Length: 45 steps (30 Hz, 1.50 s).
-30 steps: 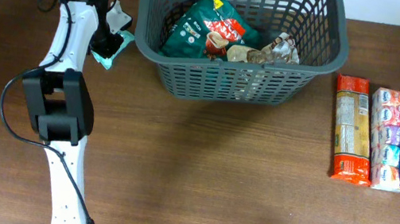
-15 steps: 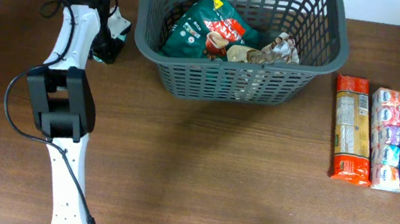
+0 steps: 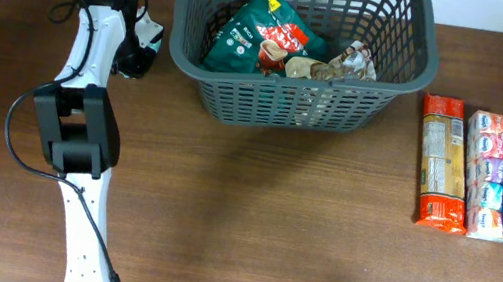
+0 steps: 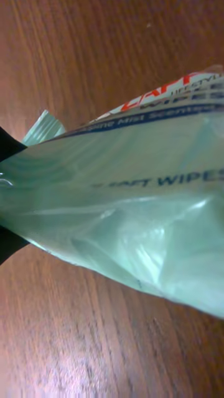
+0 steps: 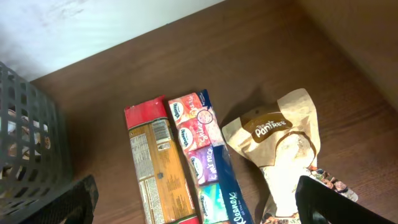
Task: Pack container
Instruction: 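Lift the wipes packet with the left gripper and release it into the basket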
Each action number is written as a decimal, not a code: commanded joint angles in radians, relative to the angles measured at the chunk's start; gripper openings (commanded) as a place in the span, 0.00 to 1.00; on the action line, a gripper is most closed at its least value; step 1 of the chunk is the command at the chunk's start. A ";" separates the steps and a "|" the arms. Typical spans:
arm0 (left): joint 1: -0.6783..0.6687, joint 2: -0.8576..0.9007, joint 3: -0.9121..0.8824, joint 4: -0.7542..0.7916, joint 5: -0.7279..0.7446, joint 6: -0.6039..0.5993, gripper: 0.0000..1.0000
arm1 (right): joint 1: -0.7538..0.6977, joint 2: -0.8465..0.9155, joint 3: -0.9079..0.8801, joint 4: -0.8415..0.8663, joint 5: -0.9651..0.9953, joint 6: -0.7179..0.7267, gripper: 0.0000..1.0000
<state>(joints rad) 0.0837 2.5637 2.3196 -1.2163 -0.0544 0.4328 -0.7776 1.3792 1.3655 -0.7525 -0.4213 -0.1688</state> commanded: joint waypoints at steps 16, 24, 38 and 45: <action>0.024 -0.270 0.380 -0.058 0.040 -0.299 0.02 | -0.002 0.002 0.022 0.003 -0.013 -0.010 0.99; -0.072 -0.444 0.483 -0.036 0.281 -0.324 0.02 | -0.002 0.002 0.022 0.003 -0.013 -0.010 0.99; -0.372 -0.432 0.481 -0.026 0.533 -0.105 0.02 | -0.002 0.002 0.022 0.003 -0.012 -0.010 0.99; -0.509 -0.325 0.479 -0.026 0.496 0.110 0.02 | -0.002 0.002 0.022 0.003 -0.013 -0.010 0.99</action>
<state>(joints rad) -0.3859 2.1674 2.7995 -1.2480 0.4458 0.3973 -0.7776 1.3792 1.3655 -0.7525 -0.4213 -0.1684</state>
